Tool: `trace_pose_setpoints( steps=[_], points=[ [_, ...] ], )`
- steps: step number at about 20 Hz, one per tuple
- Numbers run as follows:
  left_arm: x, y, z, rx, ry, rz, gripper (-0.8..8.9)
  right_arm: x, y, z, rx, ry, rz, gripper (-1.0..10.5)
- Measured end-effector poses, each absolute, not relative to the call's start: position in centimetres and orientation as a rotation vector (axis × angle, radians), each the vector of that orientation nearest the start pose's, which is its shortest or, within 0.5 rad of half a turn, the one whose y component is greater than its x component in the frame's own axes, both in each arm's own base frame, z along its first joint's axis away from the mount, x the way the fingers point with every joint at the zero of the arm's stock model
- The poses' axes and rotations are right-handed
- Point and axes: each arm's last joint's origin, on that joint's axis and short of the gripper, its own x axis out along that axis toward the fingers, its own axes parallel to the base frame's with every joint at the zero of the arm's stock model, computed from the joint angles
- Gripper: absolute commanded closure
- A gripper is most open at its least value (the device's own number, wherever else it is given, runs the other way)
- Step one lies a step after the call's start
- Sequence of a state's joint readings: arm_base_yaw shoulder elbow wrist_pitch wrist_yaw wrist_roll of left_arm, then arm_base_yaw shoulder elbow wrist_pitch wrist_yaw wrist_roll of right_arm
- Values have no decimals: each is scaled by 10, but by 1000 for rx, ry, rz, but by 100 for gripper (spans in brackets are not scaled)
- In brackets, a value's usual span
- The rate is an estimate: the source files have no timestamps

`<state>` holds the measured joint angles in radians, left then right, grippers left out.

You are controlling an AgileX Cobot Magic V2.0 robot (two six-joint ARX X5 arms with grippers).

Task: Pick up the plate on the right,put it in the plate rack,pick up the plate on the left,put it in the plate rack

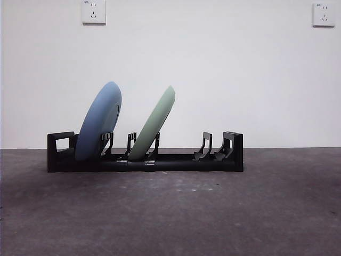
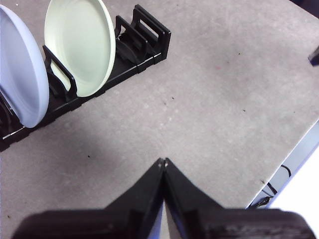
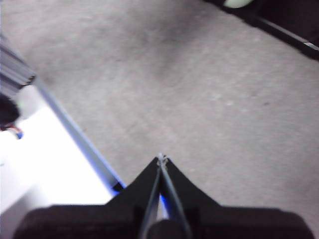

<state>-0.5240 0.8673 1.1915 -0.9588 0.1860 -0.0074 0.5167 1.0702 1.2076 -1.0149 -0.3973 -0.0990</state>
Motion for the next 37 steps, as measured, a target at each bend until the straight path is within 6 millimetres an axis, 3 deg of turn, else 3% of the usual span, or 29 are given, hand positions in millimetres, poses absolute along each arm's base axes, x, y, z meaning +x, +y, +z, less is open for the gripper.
trace_pose_setpoints(
  steps=[11,18,22,27,30,32,37],
  points=[
    [123,-77,381,108,656,-681,816,163,97,354,-256,847,666,944],
    [127,-76,384,244,568,-604,815,164,95,354,-288,840,597,945],
    [136,-70,404,303,321,-496,815,164,96,354,-288,841,597,945],
    [125,-34,431,360,2,-374,815,164,95,354,-288,840,597,945],
    [115,-16,411,382,-95,-236,815,164,95,354,-288,840,597,944],
    [109,-9,383,391,-161,-164,815,164,95,354,-288,840,597,945],
    [110,-7,275,359,-110,-154,815,164,95,354,-288,840,597,945]
  ],
)
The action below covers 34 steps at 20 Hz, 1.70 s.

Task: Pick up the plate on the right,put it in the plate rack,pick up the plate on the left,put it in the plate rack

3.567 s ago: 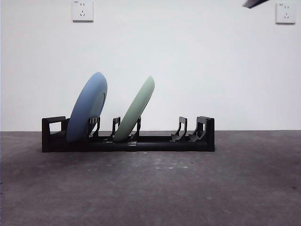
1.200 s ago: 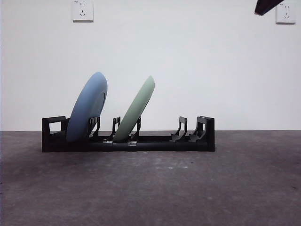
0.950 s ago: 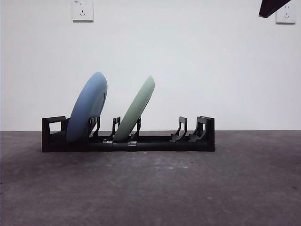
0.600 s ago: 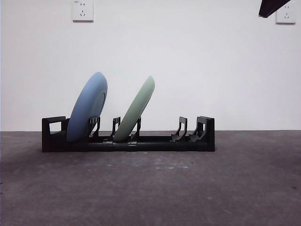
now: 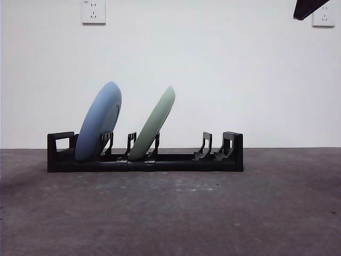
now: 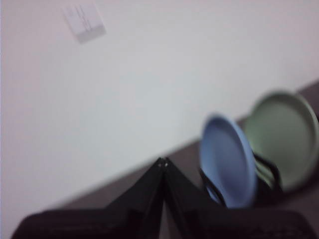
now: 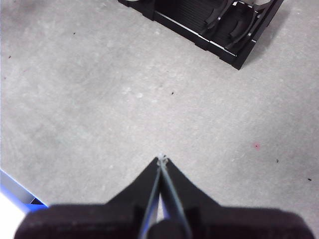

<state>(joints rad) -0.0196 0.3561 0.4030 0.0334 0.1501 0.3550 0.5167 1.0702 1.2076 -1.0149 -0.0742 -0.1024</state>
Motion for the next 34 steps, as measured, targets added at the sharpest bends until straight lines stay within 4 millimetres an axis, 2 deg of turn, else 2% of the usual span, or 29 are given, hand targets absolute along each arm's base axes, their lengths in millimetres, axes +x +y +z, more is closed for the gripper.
trace_pose_setpoints(
  steps=[2,4,11,16,31,34],
  points=[
    [110,-6,240,318,-49,-165,815,164,95,354,-288,840,597,945],
    [108,-6,217,289,-29,-166,815,164,95,354,-288,840,597,945],
    [101,-2,168,204,1,-115,815,164,95,354,-288,840,597,945],
    [96,-1,153,163,142,-117,815,164,95,354,-288,839,597,945],
    [99,-1,148,97,218,-136,815,165,96,356,-283,815,597,945],
    [100,-1,147,96,228,-136,815,152,79,369,-297,705,536,945]
  ],
)
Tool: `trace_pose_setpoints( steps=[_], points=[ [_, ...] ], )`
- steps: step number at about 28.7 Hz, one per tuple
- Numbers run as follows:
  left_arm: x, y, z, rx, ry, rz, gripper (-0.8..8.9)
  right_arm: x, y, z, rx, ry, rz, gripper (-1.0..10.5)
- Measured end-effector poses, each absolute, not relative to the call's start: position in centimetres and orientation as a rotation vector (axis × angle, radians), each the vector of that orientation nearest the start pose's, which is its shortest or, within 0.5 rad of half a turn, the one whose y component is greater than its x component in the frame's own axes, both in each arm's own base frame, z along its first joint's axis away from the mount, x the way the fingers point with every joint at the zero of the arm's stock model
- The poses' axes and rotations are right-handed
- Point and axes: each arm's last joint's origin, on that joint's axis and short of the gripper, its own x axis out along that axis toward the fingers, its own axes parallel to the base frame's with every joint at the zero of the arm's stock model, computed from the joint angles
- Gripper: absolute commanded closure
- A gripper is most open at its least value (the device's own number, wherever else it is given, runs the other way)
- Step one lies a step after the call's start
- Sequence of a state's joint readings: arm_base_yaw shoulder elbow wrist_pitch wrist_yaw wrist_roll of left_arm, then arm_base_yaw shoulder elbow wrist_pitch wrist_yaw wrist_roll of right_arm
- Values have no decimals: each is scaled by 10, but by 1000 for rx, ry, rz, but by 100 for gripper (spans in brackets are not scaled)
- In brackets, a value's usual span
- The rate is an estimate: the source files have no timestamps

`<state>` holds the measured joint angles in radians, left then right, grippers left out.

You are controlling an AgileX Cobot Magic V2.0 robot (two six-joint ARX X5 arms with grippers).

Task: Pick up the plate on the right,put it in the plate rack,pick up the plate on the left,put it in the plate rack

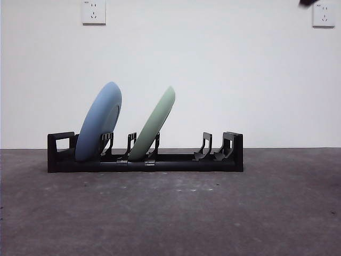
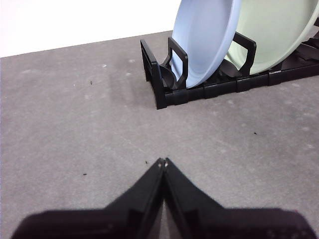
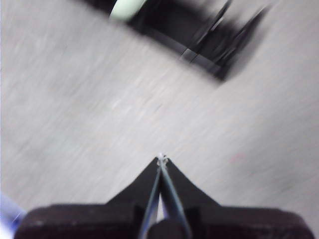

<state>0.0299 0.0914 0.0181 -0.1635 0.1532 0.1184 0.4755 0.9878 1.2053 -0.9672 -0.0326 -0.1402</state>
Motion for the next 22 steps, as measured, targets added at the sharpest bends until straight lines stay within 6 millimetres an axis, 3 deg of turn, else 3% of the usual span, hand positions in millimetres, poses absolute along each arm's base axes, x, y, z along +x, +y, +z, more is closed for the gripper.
trace_pose_setpoints(
  steps=[4,8,14,22],
  points=[
    [100,-1,146,95,237,-137,815,110,38,407,-213,356,429,945],
    [100,-1,146,95,240,-137,815,78,9,401,-179,124,187,945],
    [100,-1,146,94,242,-137,815,78,2,334,-153,-30,87,945],
    [100,-1,145,94,248,-137,815,91,-2,225,-34,49,2,945]
  ],
)
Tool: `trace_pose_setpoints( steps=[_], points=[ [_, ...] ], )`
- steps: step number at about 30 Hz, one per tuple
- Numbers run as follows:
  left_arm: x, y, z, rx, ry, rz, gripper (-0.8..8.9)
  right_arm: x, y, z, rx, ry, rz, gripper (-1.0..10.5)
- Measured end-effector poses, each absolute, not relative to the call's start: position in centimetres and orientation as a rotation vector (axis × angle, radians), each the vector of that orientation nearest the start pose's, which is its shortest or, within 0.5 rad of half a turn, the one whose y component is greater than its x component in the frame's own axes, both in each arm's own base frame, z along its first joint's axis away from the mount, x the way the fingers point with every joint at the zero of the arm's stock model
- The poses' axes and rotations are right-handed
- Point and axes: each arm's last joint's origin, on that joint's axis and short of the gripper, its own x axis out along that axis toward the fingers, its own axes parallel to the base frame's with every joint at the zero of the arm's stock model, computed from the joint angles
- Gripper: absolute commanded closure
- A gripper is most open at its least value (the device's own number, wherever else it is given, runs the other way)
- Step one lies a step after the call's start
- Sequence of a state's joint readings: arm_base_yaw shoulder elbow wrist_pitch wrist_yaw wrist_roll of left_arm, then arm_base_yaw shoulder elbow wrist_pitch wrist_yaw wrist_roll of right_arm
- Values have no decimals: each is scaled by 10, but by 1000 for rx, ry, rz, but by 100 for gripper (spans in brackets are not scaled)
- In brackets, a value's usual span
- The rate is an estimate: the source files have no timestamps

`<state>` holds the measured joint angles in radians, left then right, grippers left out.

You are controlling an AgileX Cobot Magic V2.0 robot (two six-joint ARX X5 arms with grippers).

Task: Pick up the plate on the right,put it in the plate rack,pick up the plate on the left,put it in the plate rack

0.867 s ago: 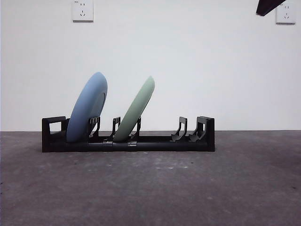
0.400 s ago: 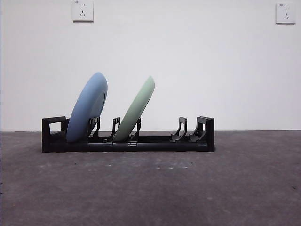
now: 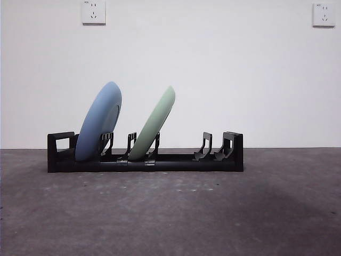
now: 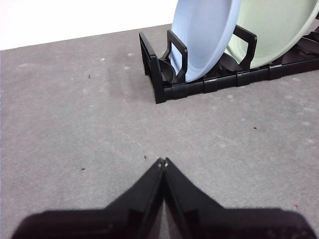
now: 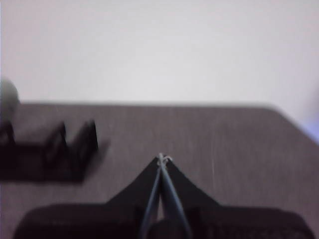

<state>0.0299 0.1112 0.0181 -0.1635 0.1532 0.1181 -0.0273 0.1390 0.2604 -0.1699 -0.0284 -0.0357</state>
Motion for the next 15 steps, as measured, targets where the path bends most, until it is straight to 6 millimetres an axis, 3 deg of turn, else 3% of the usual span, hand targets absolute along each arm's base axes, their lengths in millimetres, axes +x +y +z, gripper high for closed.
trace_pose_setpoints(
  steps=[3,6,12,15],
  points=[
    [100,-1,145,94,248,-137,815,93,-3,193,-3,95,-35,945],
    [100,-1,145,94,248,-137,815,93,-3,174,9,114,-40,945],
    [100,-1,145,94,248,-137,815,95,-3,152,12,181,-47,945],
    [100,-1,145,94,248,-137,815,95,-3,153,7,176,-57,945]
  ],
)
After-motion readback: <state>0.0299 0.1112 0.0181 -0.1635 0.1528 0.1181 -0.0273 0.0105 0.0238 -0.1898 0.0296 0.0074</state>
